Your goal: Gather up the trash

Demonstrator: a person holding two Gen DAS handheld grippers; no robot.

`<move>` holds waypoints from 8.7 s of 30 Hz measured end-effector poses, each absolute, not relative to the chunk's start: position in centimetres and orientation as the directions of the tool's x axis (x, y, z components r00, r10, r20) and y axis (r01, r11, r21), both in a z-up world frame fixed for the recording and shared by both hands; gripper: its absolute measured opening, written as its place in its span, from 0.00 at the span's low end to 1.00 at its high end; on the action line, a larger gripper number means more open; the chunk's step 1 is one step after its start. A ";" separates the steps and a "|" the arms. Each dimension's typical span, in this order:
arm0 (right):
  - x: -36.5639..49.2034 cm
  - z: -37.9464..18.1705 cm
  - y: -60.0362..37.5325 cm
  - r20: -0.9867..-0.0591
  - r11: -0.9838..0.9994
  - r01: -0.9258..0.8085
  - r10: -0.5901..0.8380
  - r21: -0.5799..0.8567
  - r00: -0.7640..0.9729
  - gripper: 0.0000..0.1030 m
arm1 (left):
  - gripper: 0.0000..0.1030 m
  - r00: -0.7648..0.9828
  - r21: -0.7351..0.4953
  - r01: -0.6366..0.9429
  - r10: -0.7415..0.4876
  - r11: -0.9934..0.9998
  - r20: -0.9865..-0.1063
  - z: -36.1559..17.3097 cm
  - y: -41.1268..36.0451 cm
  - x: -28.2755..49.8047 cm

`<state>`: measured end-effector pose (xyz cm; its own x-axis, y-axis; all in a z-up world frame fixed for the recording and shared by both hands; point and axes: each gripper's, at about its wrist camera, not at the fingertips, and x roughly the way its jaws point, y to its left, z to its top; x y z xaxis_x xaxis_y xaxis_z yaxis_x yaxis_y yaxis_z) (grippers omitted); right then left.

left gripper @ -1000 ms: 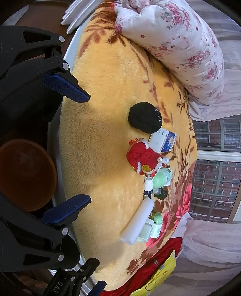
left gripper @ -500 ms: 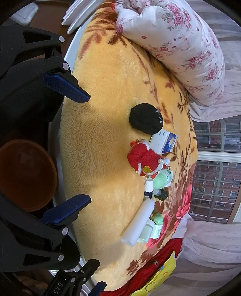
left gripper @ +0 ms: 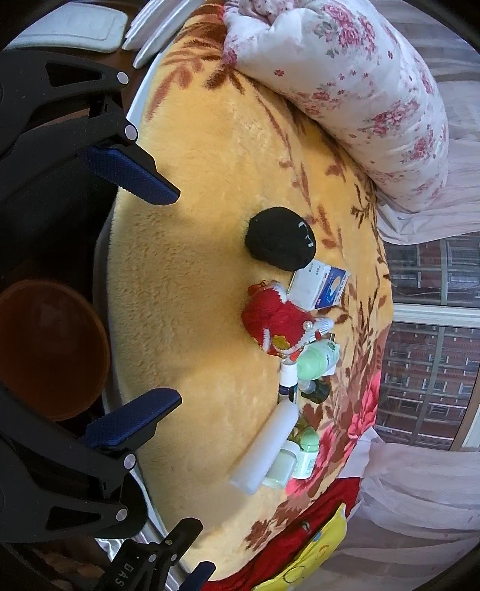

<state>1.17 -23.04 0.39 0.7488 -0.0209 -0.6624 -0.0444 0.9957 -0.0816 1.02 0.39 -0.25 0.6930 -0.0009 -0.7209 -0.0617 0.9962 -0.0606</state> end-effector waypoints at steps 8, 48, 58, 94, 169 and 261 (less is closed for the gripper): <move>4.6 1.8 -23.4 -0.667 0.993 -0.068 -0.012 -0.094 0.745 0.95 | 0.95 0.684 -0.072 -0.073 -0.002 0.995 -0.729 0.7 0.7 3.6; 27.5 -3.9 -24.7 -0.917 0.904 -0.202 0.394 0.376 0.060 0.46 | 0.95 0.681 -0.060 -0.089 0.017 0.994 -0.732 -0.1 4.0 7.7; 26.4 -3.8 -27.9 -0.852 0.844 -0.169 0.522 0.508 0.045 0.40 | 0.95 0.677 -0.062 -0.079 0.008 0.995 -0.736 0.1 3.8 6.5; 15.6 2.8 -29.8 -0.735 0.859 -0.263 0.513 0.440 0.443 0.40 | 0.95 0.716 -0.082 0.057 -0.098 0.995 -0.692 1.7 0.7 6.3; -5.2 -9.1 -20.3 -0.831 0.889 -0.351 0.419 0.294 0.365 0.40 | 0.16 0.531 -0.125 0.185 -0.206 0.975 -0.822 -8.5 -3.9 -5.9; 3.1 -2.7 -26.1 -0.668 0.864 -0.283 0.502 0.417 0.549 0.22 | 0.51 0.683 -0.042 -0.032 -0.009 0.999 -0.731 -2.7 3.7 13.9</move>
